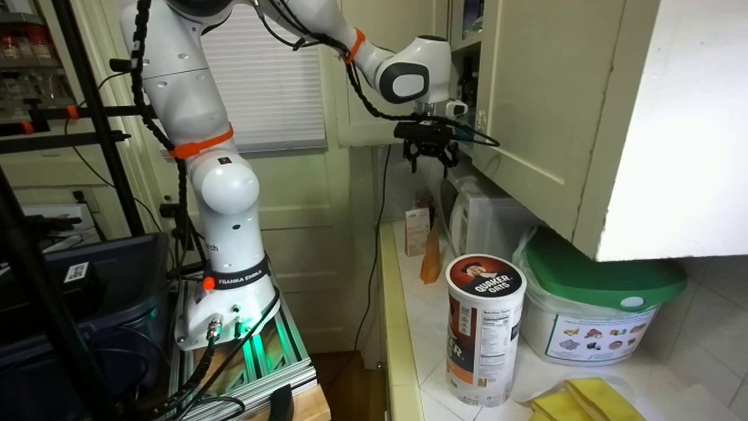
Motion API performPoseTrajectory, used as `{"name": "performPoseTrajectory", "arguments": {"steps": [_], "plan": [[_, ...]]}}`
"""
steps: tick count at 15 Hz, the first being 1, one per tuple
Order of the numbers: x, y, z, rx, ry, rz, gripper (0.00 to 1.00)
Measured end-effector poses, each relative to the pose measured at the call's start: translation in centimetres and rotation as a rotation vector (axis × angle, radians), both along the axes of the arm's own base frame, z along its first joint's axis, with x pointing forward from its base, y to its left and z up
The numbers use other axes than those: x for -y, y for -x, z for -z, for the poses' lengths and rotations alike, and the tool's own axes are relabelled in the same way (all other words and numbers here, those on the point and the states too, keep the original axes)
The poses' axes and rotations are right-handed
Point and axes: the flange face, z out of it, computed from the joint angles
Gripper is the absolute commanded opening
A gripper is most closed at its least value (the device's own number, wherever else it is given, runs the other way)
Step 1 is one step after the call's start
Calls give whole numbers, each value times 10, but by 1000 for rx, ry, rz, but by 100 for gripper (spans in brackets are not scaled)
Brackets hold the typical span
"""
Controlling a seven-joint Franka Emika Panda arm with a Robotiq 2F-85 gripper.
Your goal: Place the orange packet on top of the oats bottle
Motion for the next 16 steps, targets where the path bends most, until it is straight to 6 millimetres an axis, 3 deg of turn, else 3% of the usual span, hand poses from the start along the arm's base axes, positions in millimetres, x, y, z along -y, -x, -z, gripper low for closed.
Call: {"name": "performPoseTrajectory", "arguments": {"steps": [10, 12, 13, 16], "plan": [[80, 58, 77, 21, -83, 35, 100], [92, 62, 87, 27, -107, 41, 82], [96, 63, 93, 25, -115, 40, 66], [98, 65, 113, 6, -131, 19, 54]]}}
